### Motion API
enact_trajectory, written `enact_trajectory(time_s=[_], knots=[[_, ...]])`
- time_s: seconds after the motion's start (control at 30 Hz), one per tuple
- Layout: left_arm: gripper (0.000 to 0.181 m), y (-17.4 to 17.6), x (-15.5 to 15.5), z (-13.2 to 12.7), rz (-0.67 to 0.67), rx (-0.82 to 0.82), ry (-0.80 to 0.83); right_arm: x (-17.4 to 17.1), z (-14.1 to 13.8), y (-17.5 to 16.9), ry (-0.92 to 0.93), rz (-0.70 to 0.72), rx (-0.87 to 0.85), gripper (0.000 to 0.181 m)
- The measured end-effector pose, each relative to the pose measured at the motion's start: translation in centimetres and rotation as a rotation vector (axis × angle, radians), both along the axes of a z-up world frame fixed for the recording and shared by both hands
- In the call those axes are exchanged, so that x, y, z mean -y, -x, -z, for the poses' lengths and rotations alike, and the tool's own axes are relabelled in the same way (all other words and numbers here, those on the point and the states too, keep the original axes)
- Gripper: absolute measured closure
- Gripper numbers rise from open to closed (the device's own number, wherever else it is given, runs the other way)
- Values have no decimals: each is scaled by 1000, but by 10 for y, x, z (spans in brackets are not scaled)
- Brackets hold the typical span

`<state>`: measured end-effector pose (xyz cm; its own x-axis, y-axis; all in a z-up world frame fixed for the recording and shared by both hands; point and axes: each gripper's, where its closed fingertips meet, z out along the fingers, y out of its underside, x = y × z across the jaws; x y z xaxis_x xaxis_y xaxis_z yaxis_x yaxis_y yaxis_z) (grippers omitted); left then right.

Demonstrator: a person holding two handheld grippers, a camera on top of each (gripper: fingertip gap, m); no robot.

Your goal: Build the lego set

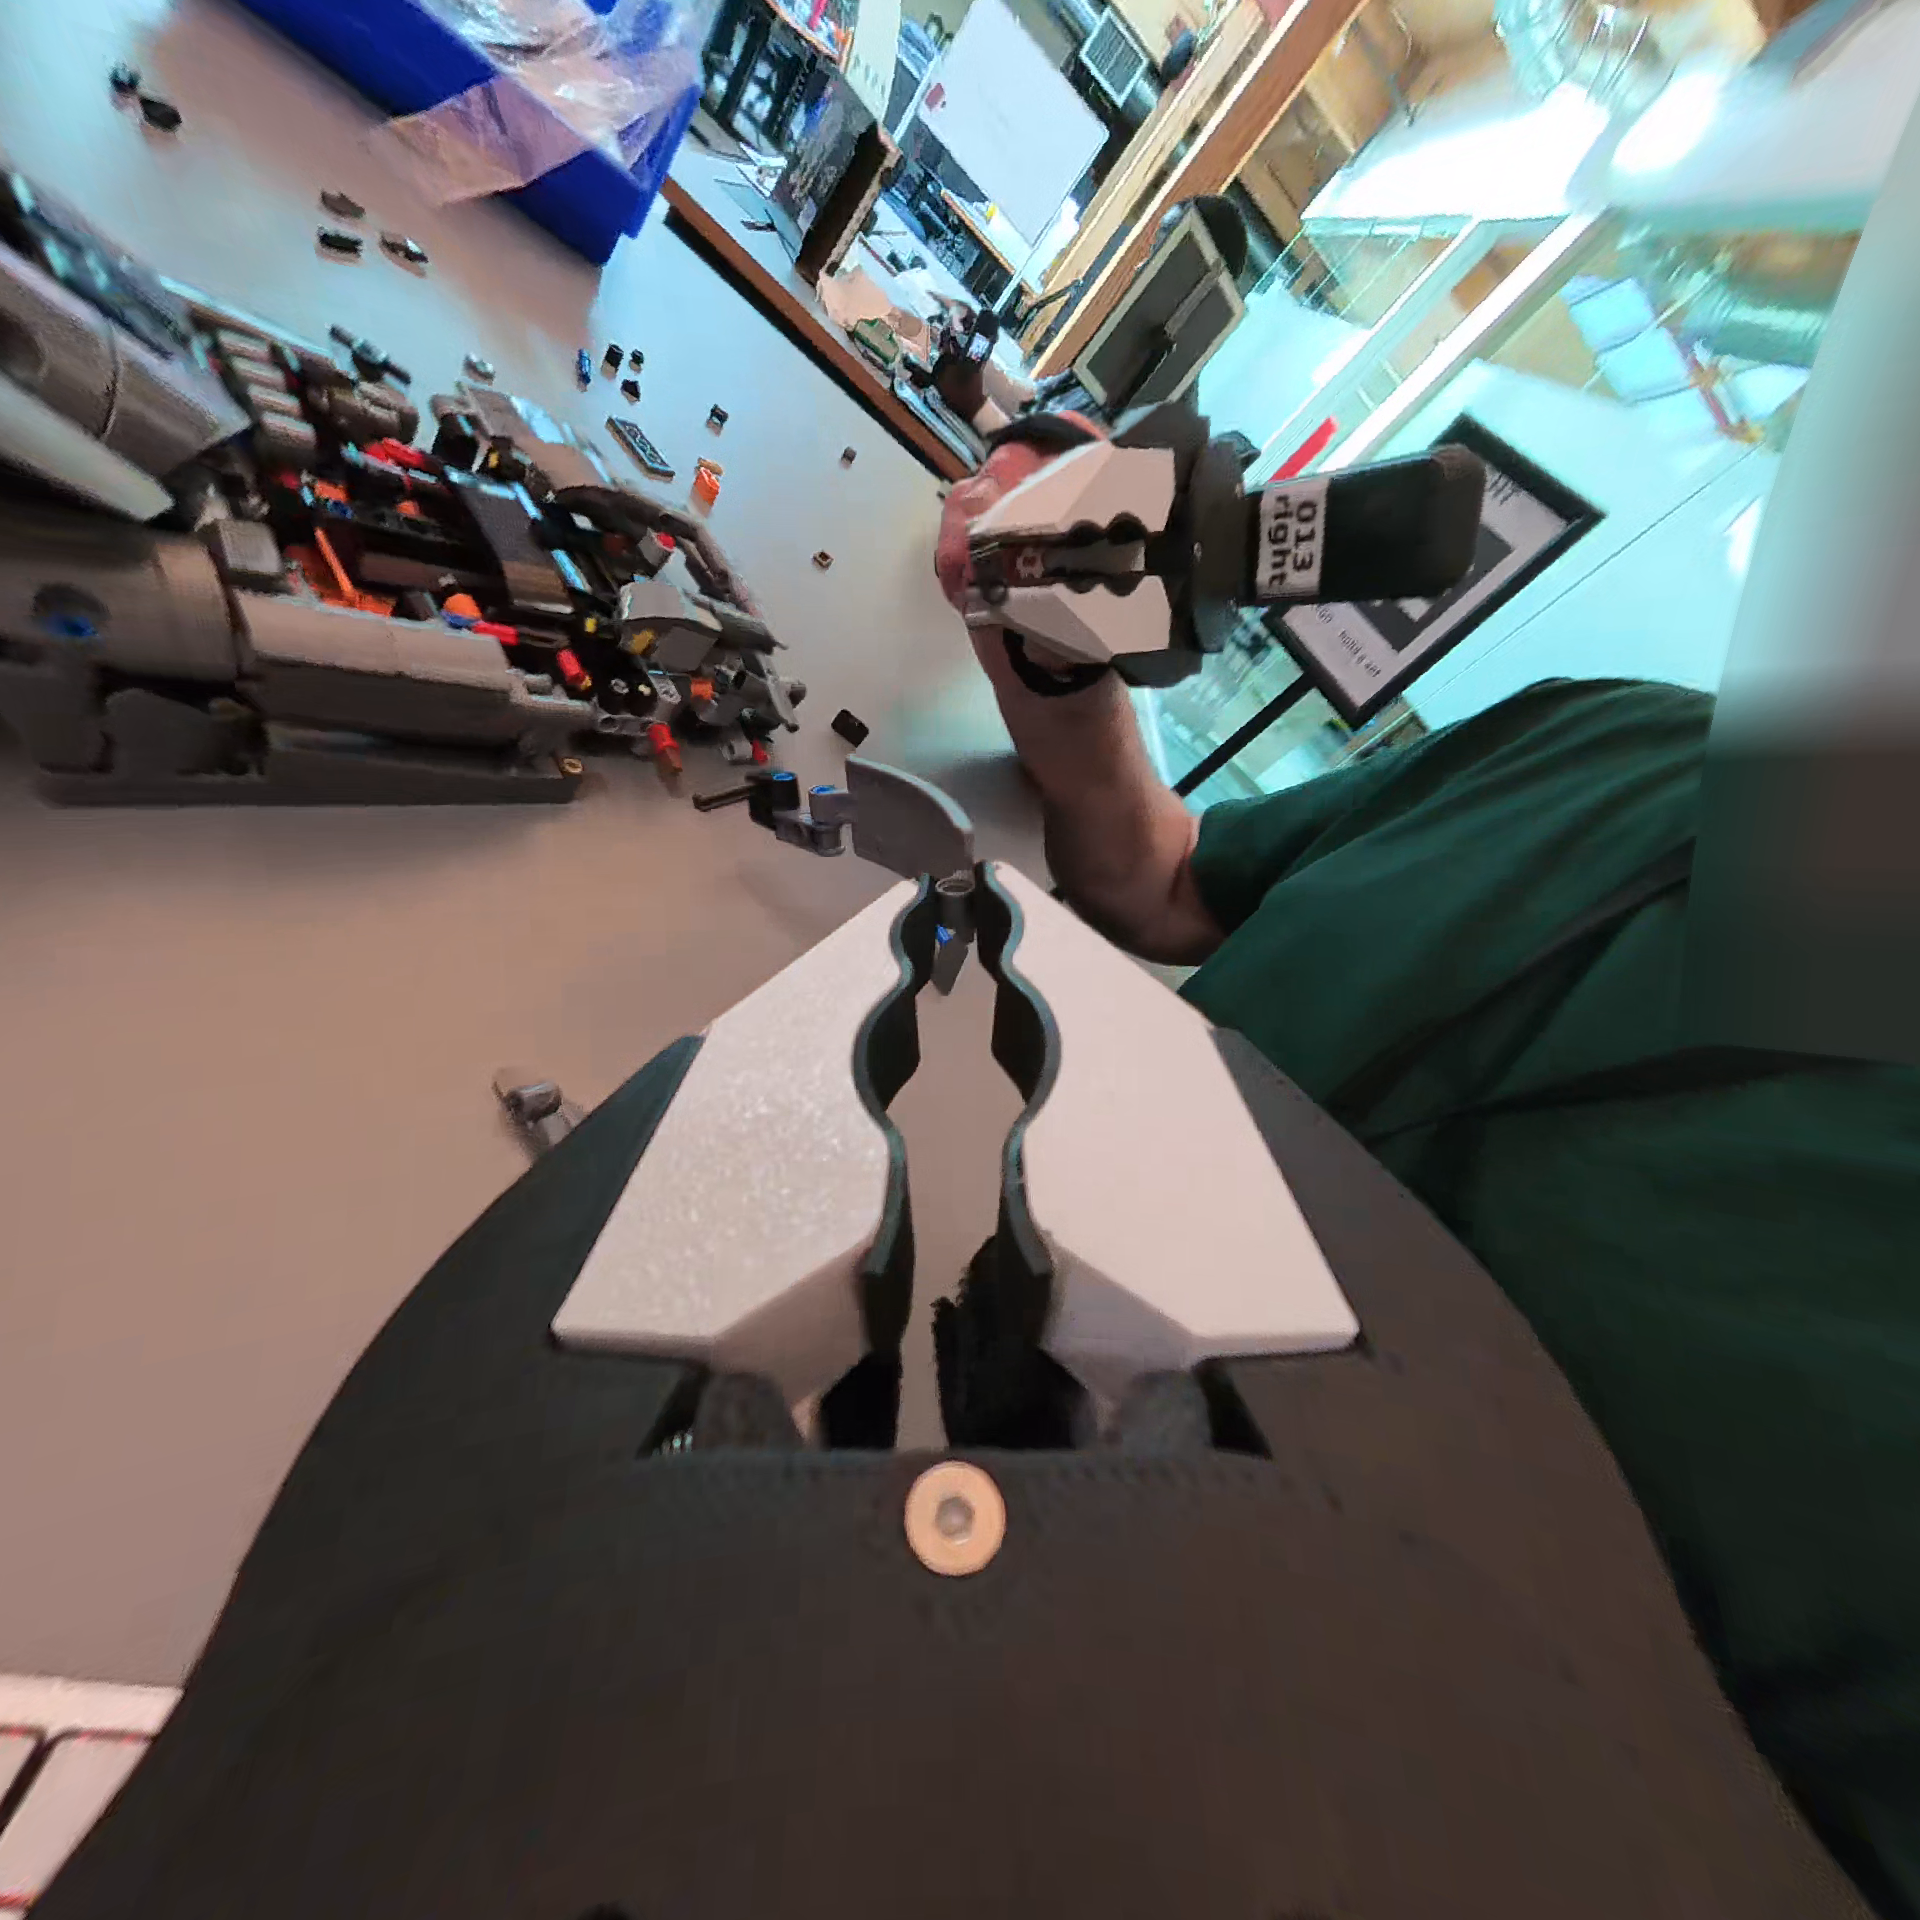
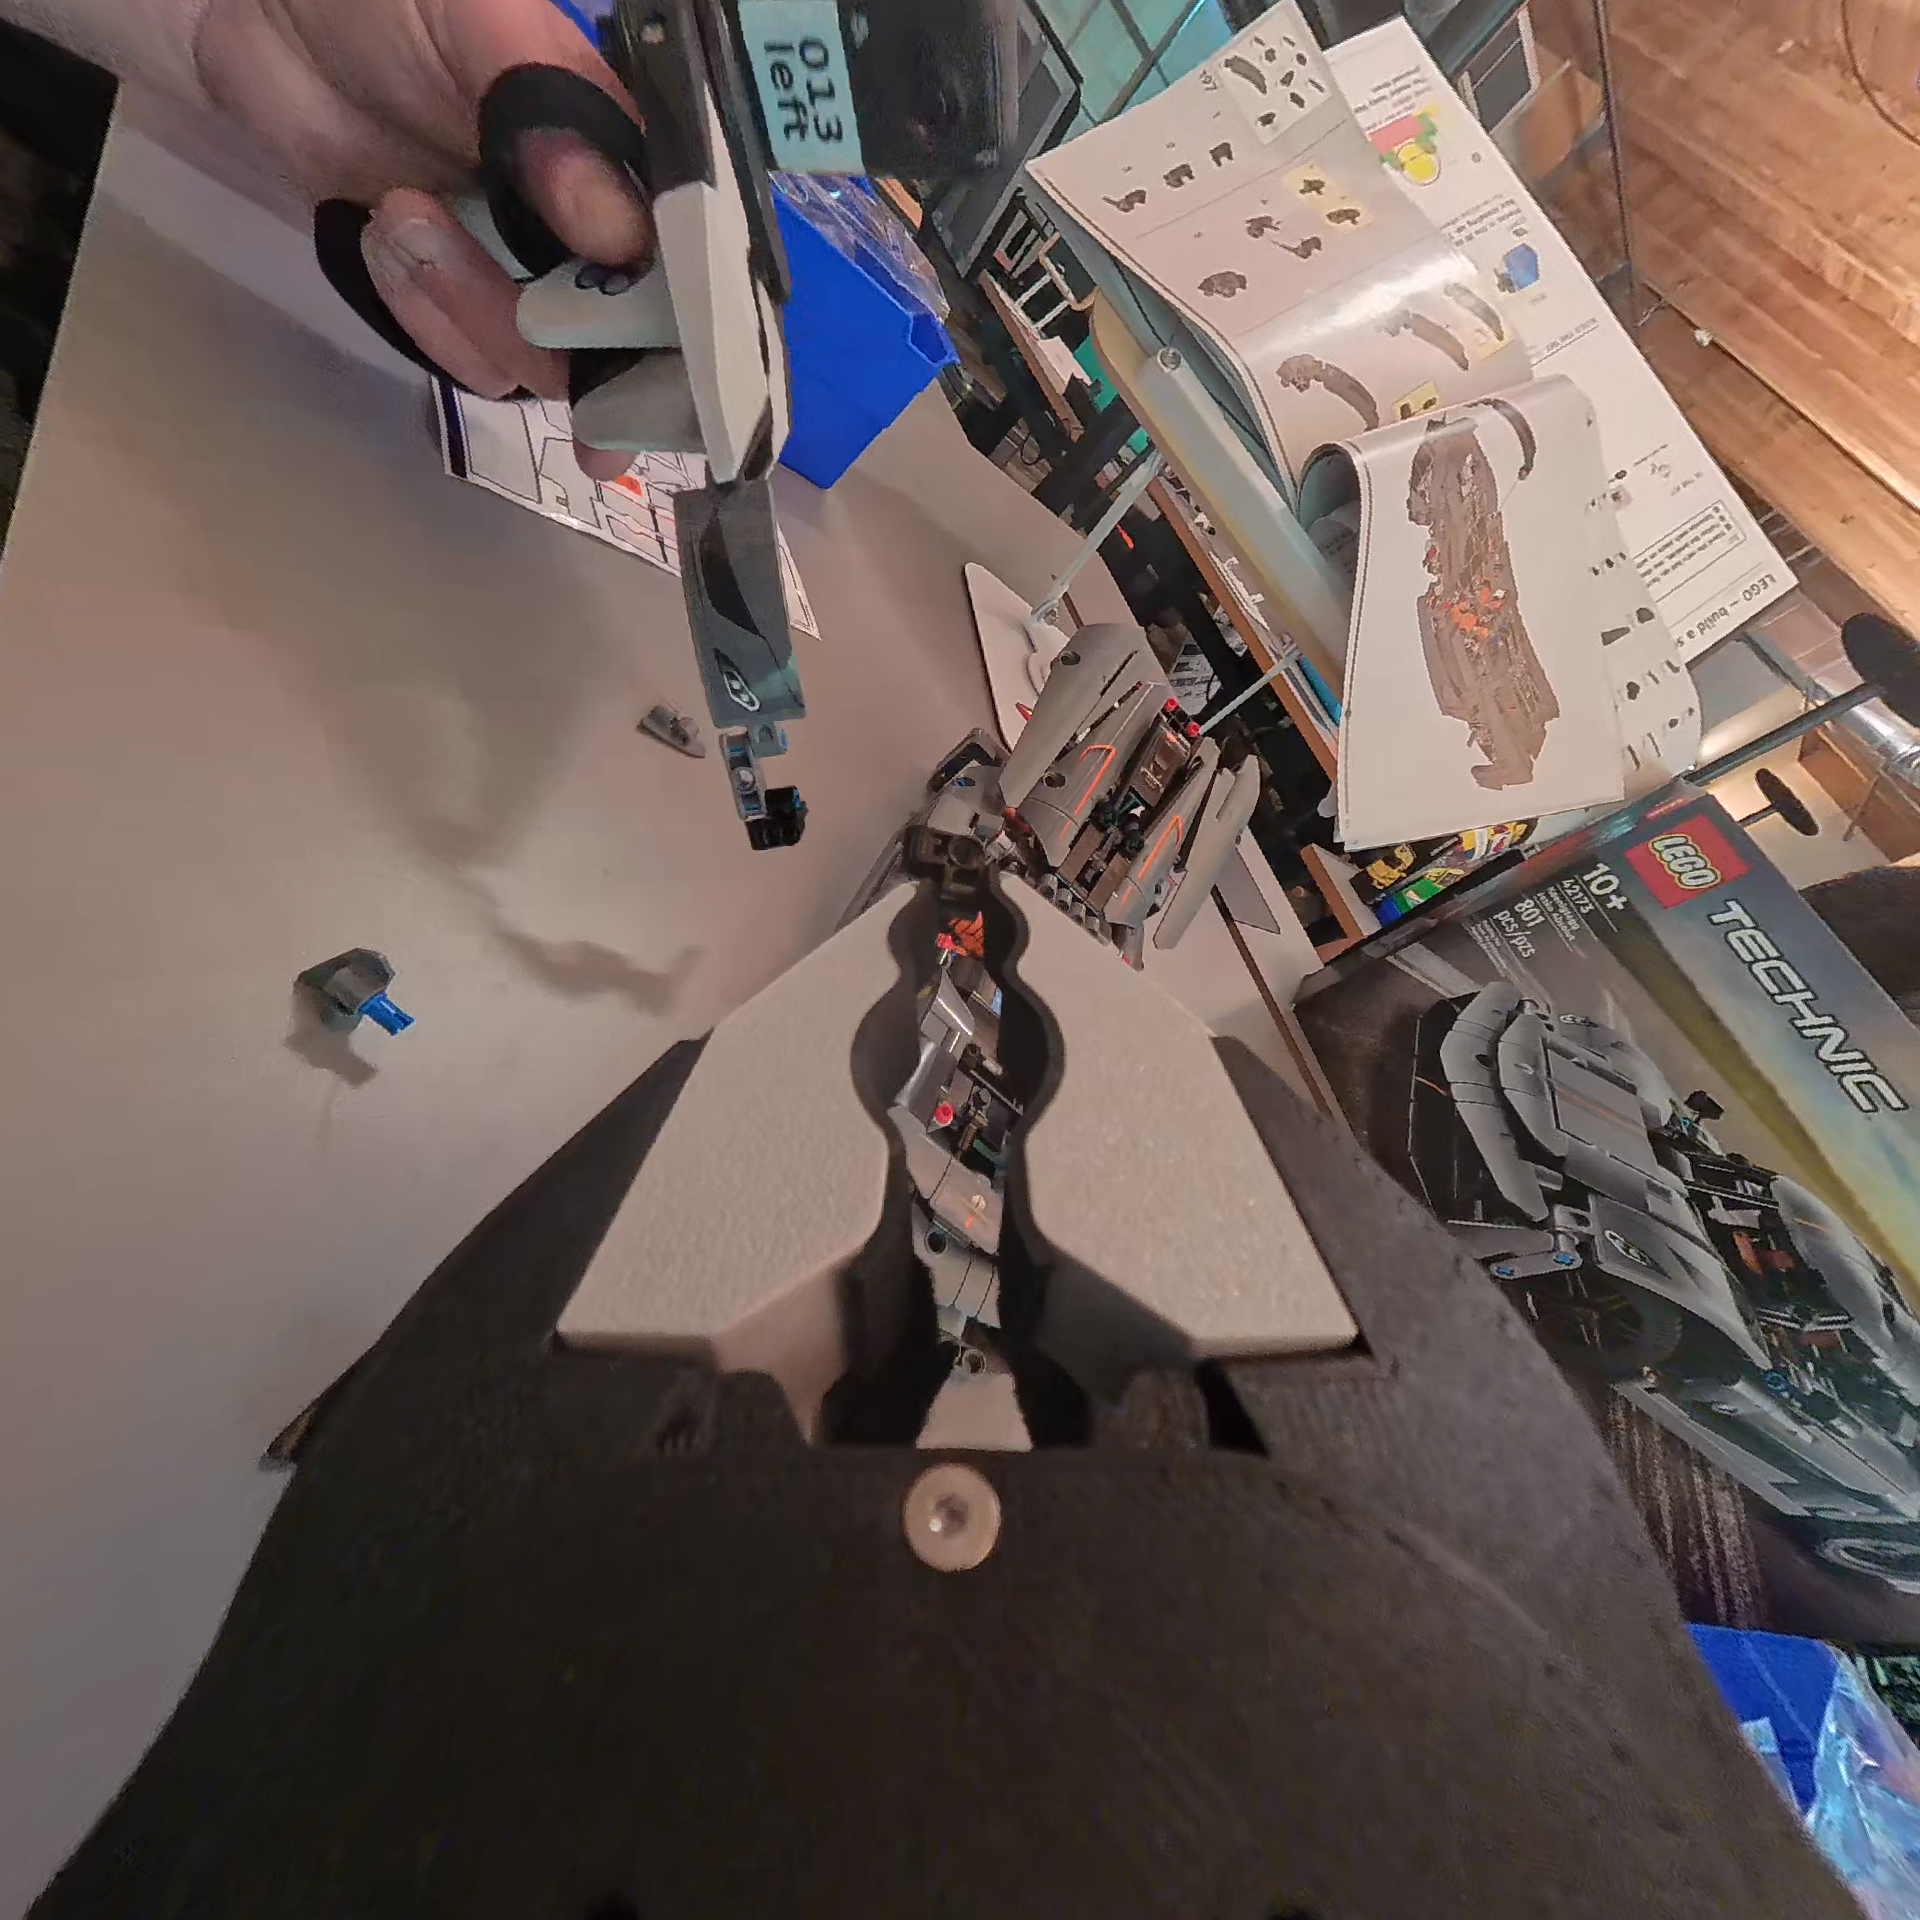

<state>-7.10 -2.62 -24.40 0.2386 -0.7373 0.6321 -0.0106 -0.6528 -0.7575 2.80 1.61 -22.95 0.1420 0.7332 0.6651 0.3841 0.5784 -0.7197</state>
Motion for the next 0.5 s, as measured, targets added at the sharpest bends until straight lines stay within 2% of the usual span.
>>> enact_trajectory(time_s=[0.2, 0.37, 0.5], knots=[[177, 6, -12, 18, -15, 17, 158, 1, 3, 0, -1, -4, 17, 175], [177, 1, -12, 19, 2, -29, 155, 3, 9, 2, 15, -18, 48, 175], [176, -8, -7, 18, 32, -97, 135, 7, 26, 8, 41, -37, 126, 175]])
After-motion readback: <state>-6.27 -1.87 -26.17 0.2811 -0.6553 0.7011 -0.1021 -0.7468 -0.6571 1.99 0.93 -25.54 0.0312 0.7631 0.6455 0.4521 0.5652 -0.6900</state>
